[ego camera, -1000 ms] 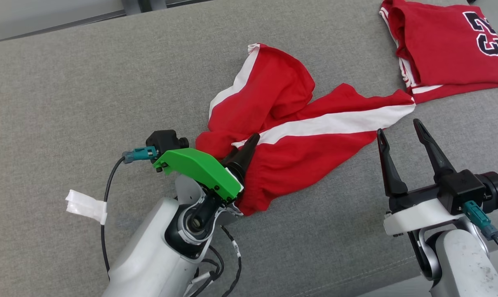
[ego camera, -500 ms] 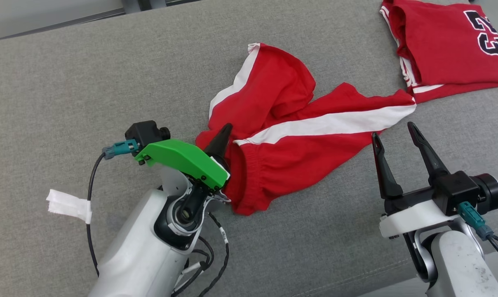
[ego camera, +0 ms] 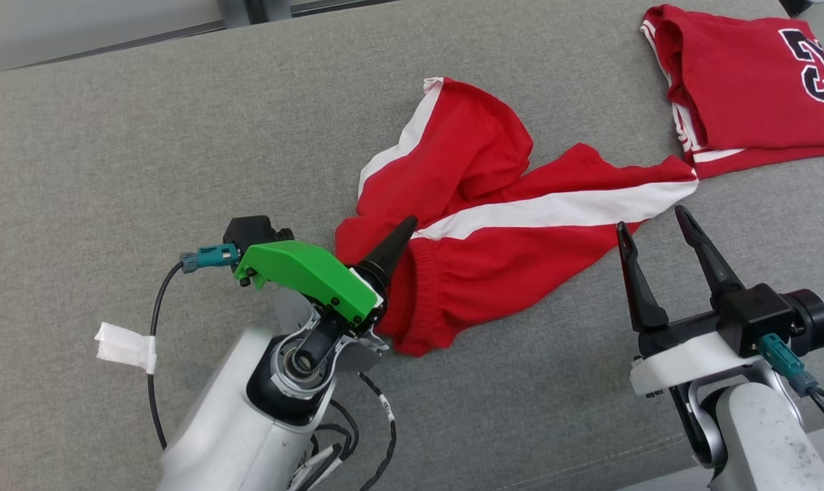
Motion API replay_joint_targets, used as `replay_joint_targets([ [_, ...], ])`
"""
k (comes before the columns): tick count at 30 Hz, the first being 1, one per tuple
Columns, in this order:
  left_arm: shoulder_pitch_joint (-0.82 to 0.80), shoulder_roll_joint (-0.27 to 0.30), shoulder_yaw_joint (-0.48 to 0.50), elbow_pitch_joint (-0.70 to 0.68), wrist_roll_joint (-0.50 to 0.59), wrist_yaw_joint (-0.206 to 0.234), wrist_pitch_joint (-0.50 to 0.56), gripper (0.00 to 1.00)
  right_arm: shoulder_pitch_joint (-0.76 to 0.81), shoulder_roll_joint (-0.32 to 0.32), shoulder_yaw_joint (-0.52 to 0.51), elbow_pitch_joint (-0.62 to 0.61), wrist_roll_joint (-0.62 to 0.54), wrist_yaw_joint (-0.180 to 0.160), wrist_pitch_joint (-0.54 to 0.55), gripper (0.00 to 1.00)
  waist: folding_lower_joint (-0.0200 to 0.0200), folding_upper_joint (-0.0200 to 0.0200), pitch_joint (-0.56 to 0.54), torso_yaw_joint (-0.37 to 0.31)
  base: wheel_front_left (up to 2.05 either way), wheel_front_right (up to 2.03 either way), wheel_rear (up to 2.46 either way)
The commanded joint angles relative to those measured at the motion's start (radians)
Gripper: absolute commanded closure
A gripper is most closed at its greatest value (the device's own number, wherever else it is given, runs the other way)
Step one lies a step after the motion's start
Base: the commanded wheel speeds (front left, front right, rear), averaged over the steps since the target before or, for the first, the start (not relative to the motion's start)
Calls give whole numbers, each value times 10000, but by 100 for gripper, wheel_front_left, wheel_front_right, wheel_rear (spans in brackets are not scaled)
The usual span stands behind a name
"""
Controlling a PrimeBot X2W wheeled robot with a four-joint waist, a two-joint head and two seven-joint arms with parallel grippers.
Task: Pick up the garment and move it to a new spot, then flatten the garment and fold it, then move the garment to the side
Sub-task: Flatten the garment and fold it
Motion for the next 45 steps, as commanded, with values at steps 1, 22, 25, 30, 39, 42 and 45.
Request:
replay_joint_targets([
  [1, 160, 12, 97, -141, -150, 161, 101, 0, 26, -9, 34, 36, -15, -21, -28, 0, 0, 0, -9, -9, 0, 0, 0],
  [22, 161, 299, 253, -935, -238, 954, 446, 0, -176, 234, 94, 63, 175, -21, -28, 0, 0, 0, 337, -554, 0, 0, 0],
  [25, 85, 296, 279, -885, -217, 947, 420, 0, -195, 226, 94, 73, 167, -21, -28, 0, 0, 0, 402, -593, 0, 0, 0],
  [30, -6, 297, 310, -744, -134, 912, 319, 26, -197, 254, 69, 73, 176, -21, -28, 0, 0, 0, 508, -632, 0, 0, 0],
  [39, -260, 338, 241, -567, 345, 460, -182, 100, -258, 178, 242, 195, 326, -21, -28, 0, 0, 0, 688, -555, 0, 0, 0],
  [42, -522, 675, -118, -649, 1170, -38, -598, 100, -290, 128, 288, 235, 373, -21, -28, 0, 0, 0, 684, -422, 0, 0, 0],
  [45, -668, 979, -663, -866, 2034, -732, -1010, 100, -281, 94, 311, 253, 437, -21, -28, 0, 0, 0, 621, -246, 0, 0, 0],
])
